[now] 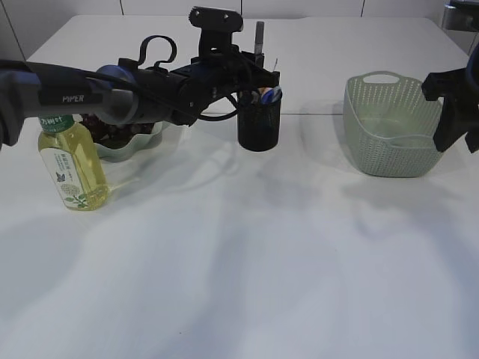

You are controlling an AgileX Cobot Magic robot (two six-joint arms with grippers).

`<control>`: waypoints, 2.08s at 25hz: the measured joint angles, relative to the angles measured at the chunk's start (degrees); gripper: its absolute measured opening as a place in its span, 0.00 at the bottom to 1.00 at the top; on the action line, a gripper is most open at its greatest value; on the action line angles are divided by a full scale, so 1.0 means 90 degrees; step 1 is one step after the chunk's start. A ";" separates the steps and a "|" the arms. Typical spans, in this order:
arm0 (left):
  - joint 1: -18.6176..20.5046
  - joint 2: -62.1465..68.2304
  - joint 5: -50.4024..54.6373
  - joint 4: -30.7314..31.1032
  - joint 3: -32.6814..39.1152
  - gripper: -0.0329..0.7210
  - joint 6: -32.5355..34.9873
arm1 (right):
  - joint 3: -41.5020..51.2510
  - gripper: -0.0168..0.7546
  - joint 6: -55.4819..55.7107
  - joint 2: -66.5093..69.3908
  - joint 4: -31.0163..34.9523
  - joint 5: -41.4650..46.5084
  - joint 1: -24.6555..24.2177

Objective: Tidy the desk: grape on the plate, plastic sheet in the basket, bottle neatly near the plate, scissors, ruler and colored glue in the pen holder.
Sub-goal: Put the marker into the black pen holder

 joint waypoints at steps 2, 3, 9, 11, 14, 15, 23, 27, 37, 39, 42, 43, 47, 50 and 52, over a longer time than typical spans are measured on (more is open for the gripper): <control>0.0000 0.0000 0.0021 0.0000 0.0000 0.09 0.0000 | 0.0000 0.47 0.0000 0.0000 0.0000 0.0000 0.0000; 0.0000 0.0000 0.0033 0.0000 0.0000 0.09 0.0000 | 0.0000 0.47 0.0000 0.0000 0.0000 0.0000 0.0000; 0.0000 0.0000 0.0045 0.0000 0.0000 0.10 0.0000 | 0.0000 0.47 0.0000 0.0000 0.0000 0.0000 0.0000; 0.0000 0.0000 0.0045 0.0000 0.0000 0.10 0.0011 | 0.0000 0.47 0.0000 0.0000 0.0000 0.0000 0.0000; 0.0000 0.0000 0.0045 0.0000 0.0000 0.10 0.0011 | 0.0000 0.47 0.0000 0.0000 0.0000 0.0000 0.0000; 0.0000 0.0000 0.0045 0.0000 0.0000 0.10 0.0011 | 0.0000 0.47 0.0000 0.0000 0.0000 0.0000 0.0000; 0.0000 0.0000 0.0161 0.0000 0.0000 0.14 0.0011 | 0.0000 0.47 0.0000 0.0000 -0.0002 0.0000 0.0000; 0.0000 0.0000 0.0173 0.0084 0.0000 0.18 0.0011 | 0.0000 0.47 0.0000 0.0000 -0.0002 0.0013 0.0000; 0.0016 0.0000 0.0274 0.0176 0.0000 0.33 0.0011 | 0.0000 0.47 0.0000 0.0000 -0.0002 0.0027 0.0000; 0.0058 0.0000 0.0320 0.0152 0.0000 0.35 0.0011 | 0.0000 0.47 0.0000 0.0000 -0.0002 0.0027 0.0000; 0.0082 -0.0013 0.0444 0.0049 0.0000 0.37 0.0011 | 0.0000 0.47 0.0000 0.0000 -0.0002 0.0027 0.0000; 0.0094 -0.0041 0.0558 0.0000 0.0000 0.37 0.0011 | 0.0000 0.47 0.0000 0.0000 -0.0002 0.0027 0.0000; 0.0104 -0.0286 0.1118 0.0000 0.0000 0.37 0.0011 | 0.0000 0.47 0.0000 0.0000 -0.0002 0.0050 0.0000; 0.0104 -0.0602 0.1748 0.0000 0.0000 0.37 0.0011 | 0.0000 0.47 0.0000 0.0000 -0.0002 0.0158 0.0000; 0.0104 -0.0857 0.2257 0.0000 0.0000 0.37 0.0011 | -0.0015 0.47 0.0000 0.0000 -0.0002 0.0252 0.0000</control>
